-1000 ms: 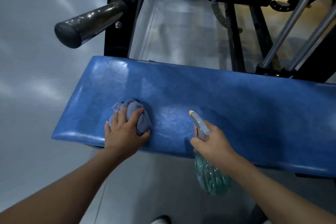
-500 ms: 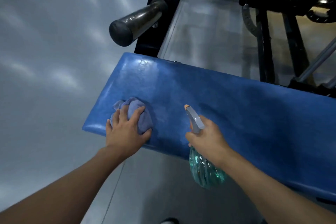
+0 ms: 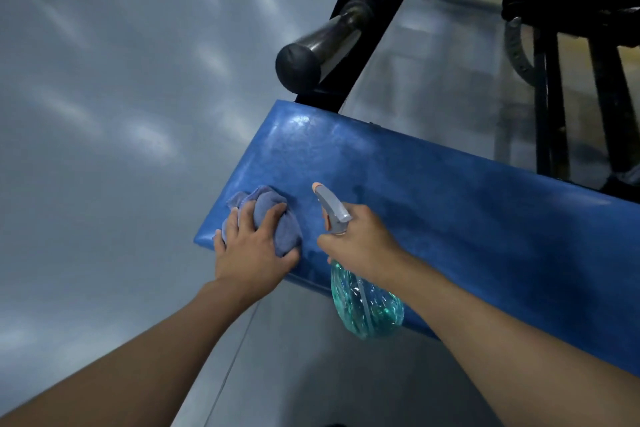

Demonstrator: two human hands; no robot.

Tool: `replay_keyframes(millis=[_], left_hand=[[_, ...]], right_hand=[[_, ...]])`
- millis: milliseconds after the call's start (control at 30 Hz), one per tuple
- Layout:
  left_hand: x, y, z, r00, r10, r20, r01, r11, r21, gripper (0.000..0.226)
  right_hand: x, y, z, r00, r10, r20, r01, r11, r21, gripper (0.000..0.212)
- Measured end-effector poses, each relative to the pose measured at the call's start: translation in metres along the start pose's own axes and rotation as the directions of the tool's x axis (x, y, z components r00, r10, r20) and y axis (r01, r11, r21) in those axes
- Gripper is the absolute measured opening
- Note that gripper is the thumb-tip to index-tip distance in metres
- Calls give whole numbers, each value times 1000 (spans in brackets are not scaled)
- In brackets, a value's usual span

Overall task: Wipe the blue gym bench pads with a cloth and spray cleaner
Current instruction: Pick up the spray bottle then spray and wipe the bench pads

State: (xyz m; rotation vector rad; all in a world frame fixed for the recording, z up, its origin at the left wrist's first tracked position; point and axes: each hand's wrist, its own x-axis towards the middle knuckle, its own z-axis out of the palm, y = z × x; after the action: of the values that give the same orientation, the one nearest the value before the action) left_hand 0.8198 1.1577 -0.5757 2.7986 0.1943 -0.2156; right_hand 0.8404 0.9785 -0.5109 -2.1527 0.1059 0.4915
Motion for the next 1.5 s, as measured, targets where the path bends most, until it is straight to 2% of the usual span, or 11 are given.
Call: replay_keyframes(millis=[167, 300, 500, 667, 800, 900, 1000, 1167, 1367, 1433, 1500], left_hand=[[3, 1, 2, 1000, -11, 16, 11, 1000, -17, 75], [2, 7, -3, 999, -30, 18, 31, 999, -31, 73], [-3, 16, -21, 997, -62, 44, 64, 996, -58, 67], [-23, 50, -34, 994, 111, 15, -110, 993, -52, 59], [-33, 106, -39, 953, 301, 27, -300, 953, -45, 71], [-43, 169, -36, 896, 443, 28, -442, 897, -27, 72], [-67, 248, -27, 834, 549, 53, -550, 835, -4, 70], [-140, 390, -3, 681, 725, 107, -730, 684, 9, 72], [-266, 567, 18, 423, 887, 185, -899, 437, -38, 74], [-308, 623, 15, 341, 923, 177, -934, 355, -50, 73], [-351, 677, 7, 240, 954, 178, -961, 260, -99, 71]], right_hand=[[6, -5, 4, 998, 12, -64, -17, 997, -79, 18], [0, -4, 2, 996, -11, -94, 7, 999, -49, 15], [-24, 11, -19, 992, 34, -120, -29, 999, 42, 14], [-59, 34, -63, 970, 98, -223, -86, 994, 63, 9], [-100, 62, -114, 944, 127, -305, -81, 984, 160, 18], [-139, 91, -161, 925, 115, -363, -40, 977, 208, 17], [-184, 129, -213, 876, 164, -454, -56, 968, 243, 24], [-288, 211, -297, 769, 239, -593, -47, 946, 321, 29], [-456, 293, -397, 574, 369, -731, -47, 906, 420, 22], [-516, 306, -429, 476, 433, -766, -83, 889, 451, 19], [-578, 313, -459, 372, 484, -792, -85, 867, 490, 24]])
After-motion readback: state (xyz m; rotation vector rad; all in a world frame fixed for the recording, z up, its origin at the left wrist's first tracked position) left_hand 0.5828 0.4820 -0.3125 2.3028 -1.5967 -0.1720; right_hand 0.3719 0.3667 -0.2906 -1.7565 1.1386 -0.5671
